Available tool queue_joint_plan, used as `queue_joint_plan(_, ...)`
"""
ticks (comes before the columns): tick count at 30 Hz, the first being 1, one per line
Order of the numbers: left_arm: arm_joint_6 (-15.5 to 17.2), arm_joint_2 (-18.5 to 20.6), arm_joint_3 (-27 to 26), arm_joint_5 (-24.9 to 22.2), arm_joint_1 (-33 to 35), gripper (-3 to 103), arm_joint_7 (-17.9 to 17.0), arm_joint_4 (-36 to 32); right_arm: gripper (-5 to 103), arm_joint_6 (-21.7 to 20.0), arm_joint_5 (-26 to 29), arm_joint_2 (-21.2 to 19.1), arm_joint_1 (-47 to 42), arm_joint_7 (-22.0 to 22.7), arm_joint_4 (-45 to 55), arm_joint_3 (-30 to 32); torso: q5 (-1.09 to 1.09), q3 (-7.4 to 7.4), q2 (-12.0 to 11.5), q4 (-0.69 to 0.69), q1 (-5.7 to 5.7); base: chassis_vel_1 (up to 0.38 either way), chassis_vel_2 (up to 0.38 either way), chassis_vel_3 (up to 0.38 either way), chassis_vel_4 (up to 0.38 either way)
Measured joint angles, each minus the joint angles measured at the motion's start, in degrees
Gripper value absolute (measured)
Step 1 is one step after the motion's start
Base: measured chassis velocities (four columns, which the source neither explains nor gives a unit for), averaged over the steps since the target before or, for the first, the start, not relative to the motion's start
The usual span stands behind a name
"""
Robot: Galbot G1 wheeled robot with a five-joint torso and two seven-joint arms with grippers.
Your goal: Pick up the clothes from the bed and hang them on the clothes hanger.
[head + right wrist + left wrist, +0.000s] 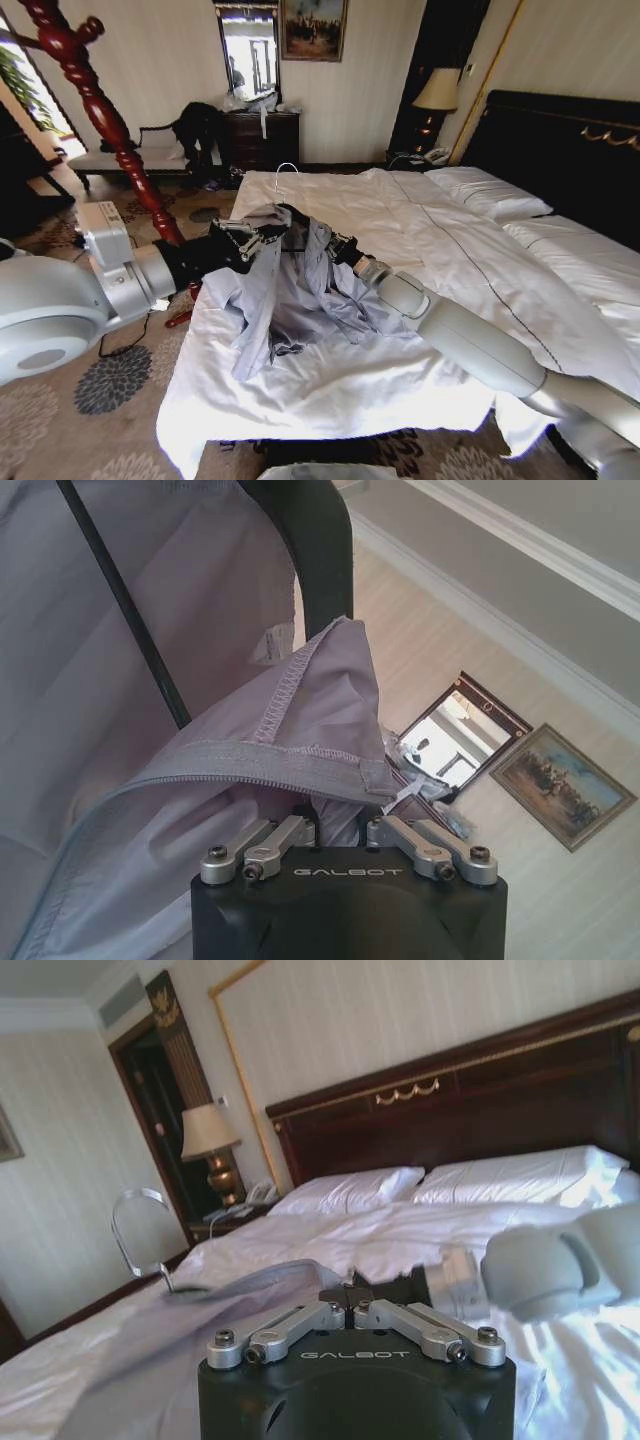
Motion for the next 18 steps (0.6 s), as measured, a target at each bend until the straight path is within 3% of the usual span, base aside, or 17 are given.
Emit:
queue_joint_plan(2, 1.09, -0.88, 1.04, 2.72, 0.84, -3, -0.01, 0.69, 16, -0.23, 0.55, 0.08, 0.68, 0.22, 0.56, -0.21, -0.01, 0.0, 0.0, 0.02, 0.0, 0.0, 0.0, 0.0, 0.0)
queue_joint_plan(5, 1.54, -1.36, 1.39, 3.76, 1.03, 1, -0.1, 0.92, 16, -0.24, 0.75, -0.06, 0.94, 0.27, 1.03, -0.28, 0.0, 0.0, 0.0, 0.0, 0.0, 0.0, 0.0, 0.0, 0.0)
queue_joint_plan(6, 2.15, -1.66, 1.48, 4.34, 1.04, 12, -0.95, 0.83, 16, -0.24, 0.87, -0.12, 1.03, 0.32, 1.34, -0.3, 0.0, 0.0, 0.0, 0.0, 0.0, 0.0, 0.0, 0.0, 0.0)
queue_joint_plan(9, 2.79, -1.8, 1.48, 4.99, 1.03, 17, -1.24, 0.5, 16, -0.24, 0.93, -0.02, 1.14, 0.38, 1.48, -0.39, 0.01, 0.0, 0.0, 0.0, 0.0, 0.0, 0.0, 0.0, 0.0)
queue_joint_plan(11, 3.16, -2.12, 1.49, 5.27, 0.98, 28, -1.24, -0.2, 16, -0.24, 0.93, 0.31, 1.39, 0.47, 1.53, -0.59, 0.01, 0.0, 0.0, 0.0, 0.0, 0.0, 0.0, 0.0, 0.0)
queue_joint_plan(13, 3.24, -2.28, 1.5, 5.27, 0.98, 28, -1.25, -0.27, 16, -0.24, 0.93, 0.41, 1.41, 0.52, 1.54, -0.62, 0.01, 0.0, 0.0, 0.01, 0.0, 0.0, 0.0, 0.0, 0.0)
queue_joint_plan(17, 3.22, -3.05, 1.73, 5.02, 0.99, 50, -1.04, -0.28, 16, -0.2, 0.92, 0.5, 1.0, 0.74, 1.7, -0.51, 0.01, 0.0, 0.0, 0.0, 0.0, 0.0, 0.0, 0.0, 0.0)
queue_joint_plan(18, 3.22, -3.05, 1.73, 5.02, 0.99, 50, -1.04, -0.28, 16, -0.2, 0.92, 0.5, 1.0, 0.74, 1.7, -0.51, 0.01, 0.0, 0.0, 0.0, 0.0, 0.0, 0.0, 0.0, 0.0)
